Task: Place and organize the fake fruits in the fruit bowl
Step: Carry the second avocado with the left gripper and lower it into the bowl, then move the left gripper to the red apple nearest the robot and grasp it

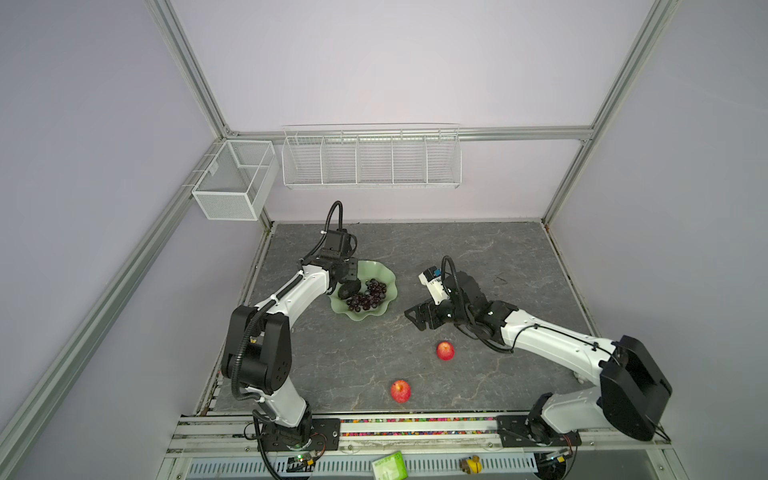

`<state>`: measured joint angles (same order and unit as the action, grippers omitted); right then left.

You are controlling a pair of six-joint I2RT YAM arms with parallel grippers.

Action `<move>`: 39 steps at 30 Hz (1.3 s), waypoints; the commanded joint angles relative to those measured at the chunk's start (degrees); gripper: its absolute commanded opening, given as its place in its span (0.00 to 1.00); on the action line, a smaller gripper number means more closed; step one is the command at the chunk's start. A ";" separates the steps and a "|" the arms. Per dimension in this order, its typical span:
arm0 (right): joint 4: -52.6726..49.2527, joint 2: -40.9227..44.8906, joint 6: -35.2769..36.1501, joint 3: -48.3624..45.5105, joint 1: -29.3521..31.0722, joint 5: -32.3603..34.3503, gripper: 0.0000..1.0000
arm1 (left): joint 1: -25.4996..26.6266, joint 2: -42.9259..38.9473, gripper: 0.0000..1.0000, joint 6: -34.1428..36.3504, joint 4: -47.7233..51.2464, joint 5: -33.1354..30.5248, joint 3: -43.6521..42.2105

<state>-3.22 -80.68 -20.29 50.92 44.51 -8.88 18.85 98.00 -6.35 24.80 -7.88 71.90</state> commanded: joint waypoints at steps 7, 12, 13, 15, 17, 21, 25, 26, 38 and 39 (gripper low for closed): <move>0.94 0.68 0.26 -0.19 0.95 0.15 0.89 | 0.04 5.62 0.36 -0.88 -1.55 10.19 4.59; 0.50 0.21 0.65 0.58 1.07 -0.01 0.89 | 0.57 7.85 0.36 -1.12 -2.77 13.79 5.07; 0.54 0.09 0.66 0.67 1.06 -0.07 0.89 | 0.77 8.39 0.36 -1.00 -2.57 13.85 5.38; 0.50 0.26 0.66 0.76 1.06 -0.08 0.89 | 0.93 9.11 0.38 -0.95 -2.46 13.85 5.77; 0.60 0.31 0.63 0.68 1.13 0.00 0.89 | 1.10 9.69 0.41 -0.77 -2.02 13.63 6.04; 0.98 0.05 0.46 0.92 1.15 -0.07 0.89 | 1.39 8.23 0.50 -0.26 -1.94 12.93 5.57; 0.91 -0.19 0.50 1.64 1.18 -0.69 0.89 | 1.63 4.19 0.58 0.46 -1.63 11.45 4.54; 1.06 0.06 0.39 1.56 1.19 -0.76 0.89 | 1.65 3.25 0.59 0.46 -1.77 11.18 4.15; -1.26 10.26 -1.79 -9.35 1.19 3.10 0.89 | 10.23 -17.91 0.62 -3.41 3.66 5.91 -9.01; -1.79 11.76 -2.26 -10.96 1.22 3.49 0.89 | 12.56 -20.18 0.62 -4.66 5.31 5.11 -10.72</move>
<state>-2.98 -72.23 -21.06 43.35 45.50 -7.07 27.35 82.13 -8.34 24.82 -0.21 64.51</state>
